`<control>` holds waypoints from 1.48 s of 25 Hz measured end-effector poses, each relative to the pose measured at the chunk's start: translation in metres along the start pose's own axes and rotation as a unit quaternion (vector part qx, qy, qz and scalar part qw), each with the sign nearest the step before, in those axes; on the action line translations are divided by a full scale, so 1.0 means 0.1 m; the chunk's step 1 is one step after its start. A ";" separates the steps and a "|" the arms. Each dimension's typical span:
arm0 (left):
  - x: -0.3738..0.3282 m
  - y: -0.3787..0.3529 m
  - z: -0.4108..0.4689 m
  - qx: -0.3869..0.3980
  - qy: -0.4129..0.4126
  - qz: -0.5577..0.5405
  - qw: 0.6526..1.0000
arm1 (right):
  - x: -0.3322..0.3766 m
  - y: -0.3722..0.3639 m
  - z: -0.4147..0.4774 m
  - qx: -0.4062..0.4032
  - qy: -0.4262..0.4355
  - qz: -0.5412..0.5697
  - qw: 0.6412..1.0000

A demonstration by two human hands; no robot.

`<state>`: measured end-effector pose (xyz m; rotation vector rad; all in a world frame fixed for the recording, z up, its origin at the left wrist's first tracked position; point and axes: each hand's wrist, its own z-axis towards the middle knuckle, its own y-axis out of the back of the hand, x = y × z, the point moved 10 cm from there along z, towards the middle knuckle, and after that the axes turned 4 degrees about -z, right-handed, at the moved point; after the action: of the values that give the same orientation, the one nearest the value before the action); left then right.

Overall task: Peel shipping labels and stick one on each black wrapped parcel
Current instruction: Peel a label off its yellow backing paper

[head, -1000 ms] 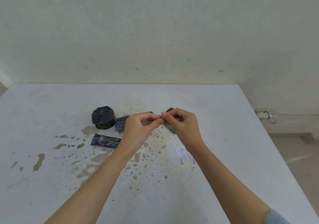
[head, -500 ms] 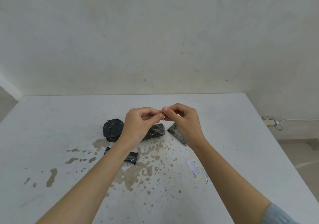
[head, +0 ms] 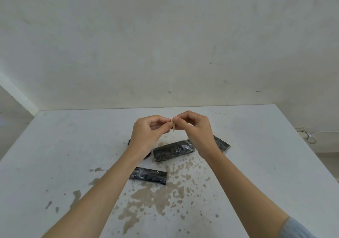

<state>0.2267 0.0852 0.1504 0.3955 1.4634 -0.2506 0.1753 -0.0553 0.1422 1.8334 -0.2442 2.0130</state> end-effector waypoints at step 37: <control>-0.20 0.31 -0.02 -0.056 -0.157 0.143 0.976 | -0.02 -0.32 0.03 0.001 -0.065 0.059 0.996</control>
<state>0.2353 0.1124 0.1734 0.4476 1.0885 0.0024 0.1906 -0.0283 0.1359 1.9963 -0.3964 1.9727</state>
